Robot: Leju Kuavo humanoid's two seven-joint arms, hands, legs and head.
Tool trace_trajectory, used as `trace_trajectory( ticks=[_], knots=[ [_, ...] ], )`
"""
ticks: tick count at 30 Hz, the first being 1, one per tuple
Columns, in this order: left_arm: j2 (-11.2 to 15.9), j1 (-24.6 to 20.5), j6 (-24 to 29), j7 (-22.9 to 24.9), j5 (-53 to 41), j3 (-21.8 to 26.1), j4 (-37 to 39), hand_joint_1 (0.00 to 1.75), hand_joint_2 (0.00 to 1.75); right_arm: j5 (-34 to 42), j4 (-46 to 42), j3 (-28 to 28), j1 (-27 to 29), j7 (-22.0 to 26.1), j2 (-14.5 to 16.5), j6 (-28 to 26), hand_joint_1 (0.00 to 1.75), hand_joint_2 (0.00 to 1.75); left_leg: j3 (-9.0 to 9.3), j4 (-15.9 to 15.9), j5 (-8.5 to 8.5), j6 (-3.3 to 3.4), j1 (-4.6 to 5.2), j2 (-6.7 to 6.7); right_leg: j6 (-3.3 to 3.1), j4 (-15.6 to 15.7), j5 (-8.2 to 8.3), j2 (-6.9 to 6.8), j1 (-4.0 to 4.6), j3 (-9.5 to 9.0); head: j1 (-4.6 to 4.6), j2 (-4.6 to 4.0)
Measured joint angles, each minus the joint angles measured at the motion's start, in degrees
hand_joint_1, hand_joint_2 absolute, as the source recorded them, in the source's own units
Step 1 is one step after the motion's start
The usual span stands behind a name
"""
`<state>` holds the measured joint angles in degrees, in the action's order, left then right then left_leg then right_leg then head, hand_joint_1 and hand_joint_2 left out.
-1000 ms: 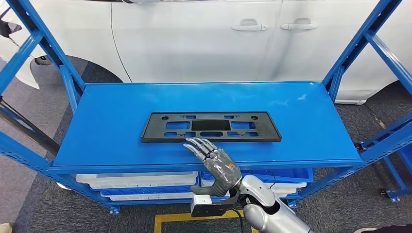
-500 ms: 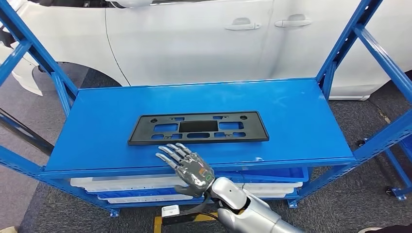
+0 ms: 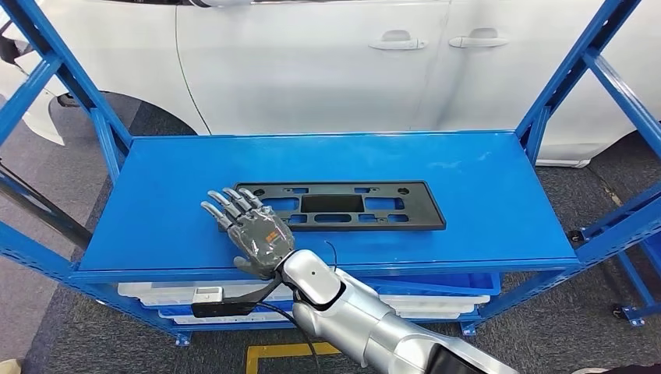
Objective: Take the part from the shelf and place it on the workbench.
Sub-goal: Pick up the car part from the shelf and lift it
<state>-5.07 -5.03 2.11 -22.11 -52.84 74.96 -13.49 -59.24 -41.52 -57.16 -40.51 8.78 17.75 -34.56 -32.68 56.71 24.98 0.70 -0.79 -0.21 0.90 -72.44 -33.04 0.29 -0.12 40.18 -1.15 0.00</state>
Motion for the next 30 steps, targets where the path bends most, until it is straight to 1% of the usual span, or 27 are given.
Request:
trace_trajectory(
  ticks=[1, 2, 3, 4, 5, 6, 7, 9, 10, 11, 12, 13, 14, 15, 16, 17, 18, 19, 20, 21, 22, 23, 25, 26, 27, 28, 30],
  knots=[
    [0.03, 0.03, 0.02, -0.10, 0.00, -0.03, 0.00, 0.00, 0.00, 0.32, 0.54, -0.05, -0.31, -0.63, 0.15, -0.04, 0.00, 1.75, 0.02, 0.03, 0.04, 0.02, 0.02, -0.03, 0.08, -2.06, -0.22, 0.00, -0.10, 1.19, 0.01, 0.00],
    [0.05, 0.05, 0.03, -0.20, -0.01, -0.05, 0.00, 0.00, 0.00, 0.54, 0.98, -0.10, -0.66, -1.20, 0.28, -0.06, 0.00, 1.75, 0.06, 0.08, 0.08, -0.01, 0.02, -0.08, 0.08, -1.95, 0.64, -0.01, -0.17, 1.35, 0.01, 0.00],
    [0.05, 0.07, 0.03, -0.30, -0.01, -0.08, 0.00, 0.00, 0.00, 0.76, 1.44, -0.16, -1.15, -1.73, 0.44, -0.06, 0.00, 1.75, 0.14, 0.16, 0.18, -0.08, 0.02, -0.14, -0.03, 0.71, 2.60, -0.01, -0.21, 0.26, 0.01, 0.00],
    [0.05, 0.07, 0.02, -0.40, -0.01, -0.14, 0.00, 0.00, 0.00, 0.92, 1.86, -0.20, -1.74, -2.15, 0.64, -0.05, 0.00, 1.75, 0.23, 0.25, 0.31, -0.20, 0.03, -0.18, -0.26, 5.03, 4.98, -0.02, -0.20, -1.67, 0.02, 0.00],
    [0.04, 0.05, 0.02, -0.46, 0.00, -0.20, 0.01, 0.00, 0.00, 1.05, 2.34, -0.24, -2.38, -2.42, 0.86, -0.05, 0.00, 1.75, 0.26, 0.40, 0.48, -0.41, 0.13, -0.21, -0.53, 9.20, 6.66, -0.04, -0.06, -3.57, 0.01, 0.00],
    [0.04, 0.02, 0.02, -0.51, 0.01, -0.27, 0.01, 0.00, 0.00, 1.17, 2.87, -0.26, -2.97, -2.63, 1.08, -0.06, 0.00, 1.75, 0.26, 0.52, 0.63, -0.64, 0.22, -0.20, -0.80, 12.47, 7.81, -0.06, 0.06, -5.06, -0.02, 0.01],
    [0.04, 0.01, 0.05, -0.55, 0.03, -0.33, 0.02, 0.00, 0.00, 1.23, 3.51, -0.29, -3.42, -2.81, 1.23, -0.07, 0.00, 1.75, 0.23, 0.58, 0.74, -0.93, 0.29, -0.20, -1.04, 14.12, 8.11, -0.05, 0.20, -5.79, -0.04, 0.01],
    [0.05, 0.01, 0.16, -0.60, 0.07, -0.37, 0.02, 0.00, 0.00, 1.28, 4.94, -0.33, -3.98, -3.12, 1.37, -0.15, 0.00, 1.75, 0.26, 0.50, 0.82, -1.55, 0.22, -0.18, -1.51, 14.53, 7.95, 0.00, 0.39, -5.91, -0.04, 0.01],
    [0.08, 0.03, 0.22, -0.62, 0.08, -0.37, 0.02, 0.00, 0.00, 1.21, 5.78, -0.34, -4.20, -3.34, 1.42, -0.22, 0.00, 1.75, 0.26, 0.55, 0.97, -1.89, 0.15, -0.16, -1.83, 14.74, 8.03, 0.00, 0.33, -6.00, -0.03, 0.00],
    [0.11, 0.04, 0.26, -0.65, 0.08, -0.38, 0.02, 0.00, 0.00, 1.10, 6.65, -0.34, -4.49, -3.55, 1.50, -0.36, 0.00, 1.75, 0.02, 1.19, 1.50, -2.21, 0.09, -0.13, -2.15, 14.96, 8.12, -0.03, 0.21, -6.13, -0.04, 0.00],
    [0.14, 0.04, 0.28, -0.67, 0.07, -0.39, 0.02, 0.00, 0.00, 0.96, 7.57, -0.33, -4.81, -3.73, 1.58, -0.52, 0.00, 1.75, -0.71, 2.86, 2.60, -2.50, 0.06, -0.11, -2.41, 15.18, 8.22, -0.07, 0.06, -6.24, -0.08, 0.00],
    [0.16, 0.05, 0.28, -0.68, 0.04, -0.40, 0.02, 0.00, 0.00, 0.75, 8.53, -0.29, -5.07, -3.86, 1.67, -0.71, 0.00, 1.75, -2.07, 5.84, 4.24, -2.76, 0.01, -0.08, -2.60, 15.32, 8.25, -0.12, -0.05, -6.35, -0.10, 0.00],
    [0.16, 0.06, 0.27, -0.68, 0.02, -0.42, 0.02, 0.00, 0.00, 0.47, 9.57, -0.22, -5.25, -4.06, 1.70, -0.93, 0.00, 1.75, -3.93, 9.75, 6.10, -2.98, -0.02, -0.08, -2.72, 15.33, 8.21, -0.15, -0.02, -6.38, -0.11, 0.00],
    [0.16, 0.11, 0.25, -0.68, 0.00, -0.43, 0.02, 0.00, 0.00, 0.10, 10.61, -0.13, -5.33, -4.33, 1.71, -1.09, 0.00, 1.75, -5.91, 13.70, 7.61, -3.15, -0.06, -0.08, -2.79, 15.31, 8.17, -0.16, 0.03, -6.38, -0.11, 0.00],
    [0.18, 0.19, 0.21, -0.68, -0.01, -0.43, 0.02, 0.00, 0.00, -0.38, 11.69, -0.02, -5.33, -4.74, 1.70, -1.20, 0.00, 1.75, -7.41, 16.46, 8.24, -3.26, -0.08, -0.07, -2.83, 15.28, 8.12, -0.16, 0.08, -6.40, -0.09, 0.00],
    [0.22, 0.27, 0.13, -0.69, -0.01, -0.43, 0.02, 0.00, 0.00, -0.86, 12.69, 0.15, -5.32, -5.20, 1.70, -1.26, 0.00, 1.75, -7.99, 17.20, 7.76, -3.30, -0.09, -0.07, -2.83, 15.24, 8.05, -0.12, 0.10, -6.45, -0.10, 0.00],
    [0.28, 0.33, 0.02, -0.72, -0.04, -0.43, 0.02, 0.00, 0.00, -1.27, 13.53, 0.35, -5.34, -5.61, 1.70, -1.26, 0.00, 1.75, -7.38, 15.49, 6.11, -3.26, -0.10, -0.07, -2.78, 15.18, 7.95, -0.05, 0.09, -6.56, -0.11, 0.00],
    [0.35, 0.34, -0.09, -0.78, -0.07, -0.44, 0.02, 0.00, 0.00, -1.66, 14.27, 0.60, -5.39, -5.97, 1.70, -1.22, 0.00, 1.75, -5.78, 11.84, 3.76, -3.16, -0.11, -0.06, -2.67, 15.12, 7.80, 0.03, 0.08, -6.74, -0.11, 0.00],
    [0.41, 0.31, -0.21, -0.87, -0.10, -0.44, 0.02, 0.00, 0.00, -1.99, 14.94, 0.90, -5.47, -6.33, 1.67, -1.17, 0.00, 1.75, -3.85, 7.76, 1.85, -2.97, -0.09, -0.06, -2.50, 15.05, 7.63, 0.09, 0.13, -6.91, -0.10, 0.00],
    [0.45, 0.25, -0.29, -1.00, -0.13, -0.45, 0.02, 0.00, 0.00, -2.32, 15.56, 1.19, -5.59, -6.68, 1.62, -1.11, 0.00, 1.75, -2.15, 4.11, 0.51, -2.69, -0.01, -0.08, -2.28, 14.93, 7.48, 0.13, 0.23, -6.97, -0.10, 0.00],
    [0.48, 0.19, -0.36, -1.11, -0.14, -0.45, 0.02, 0.00, 0.00, -2.73, 16.17, 1.48, -5.69, -7.10, 1.51, -1.03, 0.00, 1.75, -1.17, 1.95, -0.03, -2.35, 0.09, -0.11, -2.02, 14.86, 7.41, 0.15, 0.33, -6.93, -0.06, 0.00],
    [0.52, 0.16, -0.41, -1.19, -0.15, -0.45, 0.02, 0.00, 0.00, -3.20, 16.74, 1.79, -5.77, -7.53, 1.33, -0.94, 0.00, 1.75, -0.85, 1.16, 0.12, -1.99, 0.21, -0.16, -1.75, 14.83, 7.41, 0.15, 0.42, -6.83, -0.04, 0.00],
    [0.60, 0.22, -0.49, -1.29, -0.16, -0.46, 0.02, 0.00, 0.00, -4.19, 17.58, 2.33, -5.84, -8.32, 0.87, -0.62, 0.00, 1.75, -0.90, 0.94, 0.06, -1.27, 0.16, -0.17, -1.17, 14.79, 7.36, 0.14, 0.45, -6.73, 0.02, 0.01],
    [0.62, 0.24, -0.52, -1.35, -0.16, -0.47, 0.02, 0.00, 0.00, -4.63, 17.91, 2.62, -5.89, -8.71, 0.58, -0.44, 0.00, 1.75, -0.83, 0.80, -0.01, -0.94, 0.05, -0.16, -0.85, 14.36, 6.97, 0.12, 0.42, -6.59, 0.03, 0.01],
    [0.64, 0.22, -0.56, -1.40, -0.17, -0.48, 0.02, 0.00, 0.00, -5.00, 18.19, 2.91, -5.98, -9.11, 0.27, -0.27, 0.00, 1.75, -0.76, 0.62, -0.11, -0.59, -0.08, -0.12, -0.54, 13.04, 6.08, 0.09, 0.39, -6.02, 0.10, 0.01],
    [0.67, 0.17, -0.58, -1.45, -0.17, -0.49, 0.02, 0.00, 0.00, -5.39, 18.47, 3.25, -6.05, -9.67, -0.12, -0.07, 0.00, 1.75, -0.69, 0.48, -0.17, -0.29, -0.17, -0.08, -0.24, 10.41, 4.59, 0.06, 0.33, -4.81, 0.15, 0.01],
    [0.78, 0.10, -0.60, -1.46, -0.17, -0.50, 0.02, 0.00, 0.00, -6.23, 19.08, 3.98, -6.11, -11.00, -1.07, 0.37, 0.00, 1.75, -0.71, 0.48, -0.13, 0.08, -0.07, -0.04, 0.11, 2.51, 1.11, 0.03, 0.14, -0.92, 0.27, 0.01]
  ],
)
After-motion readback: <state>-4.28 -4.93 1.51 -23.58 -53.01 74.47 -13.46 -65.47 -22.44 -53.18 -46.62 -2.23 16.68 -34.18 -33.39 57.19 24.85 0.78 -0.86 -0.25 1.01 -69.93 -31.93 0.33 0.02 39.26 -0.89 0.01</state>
